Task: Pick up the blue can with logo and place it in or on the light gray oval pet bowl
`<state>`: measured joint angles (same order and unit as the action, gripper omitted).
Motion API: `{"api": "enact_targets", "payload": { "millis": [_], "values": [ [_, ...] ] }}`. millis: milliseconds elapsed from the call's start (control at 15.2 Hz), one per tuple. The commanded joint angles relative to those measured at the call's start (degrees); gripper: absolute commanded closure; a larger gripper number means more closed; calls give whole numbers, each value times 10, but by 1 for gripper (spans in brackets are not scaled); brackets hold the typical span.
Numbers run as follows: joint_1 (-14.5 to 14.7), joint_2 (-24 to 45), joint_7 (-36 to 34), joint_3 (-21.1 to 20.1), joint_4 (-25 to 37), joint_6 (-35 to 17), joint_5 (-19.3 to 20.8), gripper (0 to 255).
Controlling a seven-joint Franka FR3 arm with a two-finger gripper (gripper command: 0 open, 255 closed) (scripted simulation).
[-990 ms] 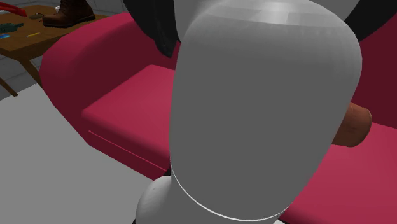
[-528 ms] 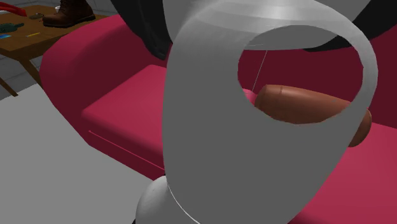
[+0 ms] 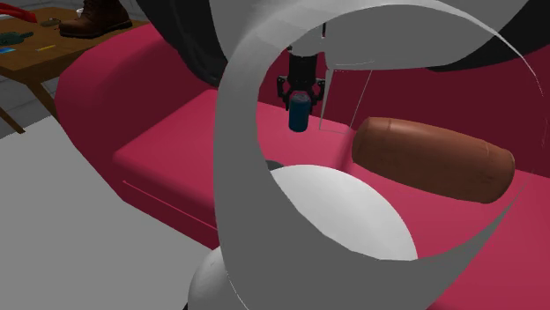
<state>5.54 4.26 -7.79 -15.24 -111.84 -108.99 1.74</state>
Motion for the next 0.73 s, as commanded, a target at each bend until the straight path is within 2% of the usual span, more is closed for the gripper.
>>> {"api": "enact_targets", "payload": {
  "millis": [0,528,594,660],
  "values": [
    [0,-5,1,0,10,15,-2,255],
    [0,-18,4,0,57,74,-5,255],
    [0,-18,4,0,58,76,-5,255],
    [-1,-42,7,0,32,73,-12,255]
  ]
}}
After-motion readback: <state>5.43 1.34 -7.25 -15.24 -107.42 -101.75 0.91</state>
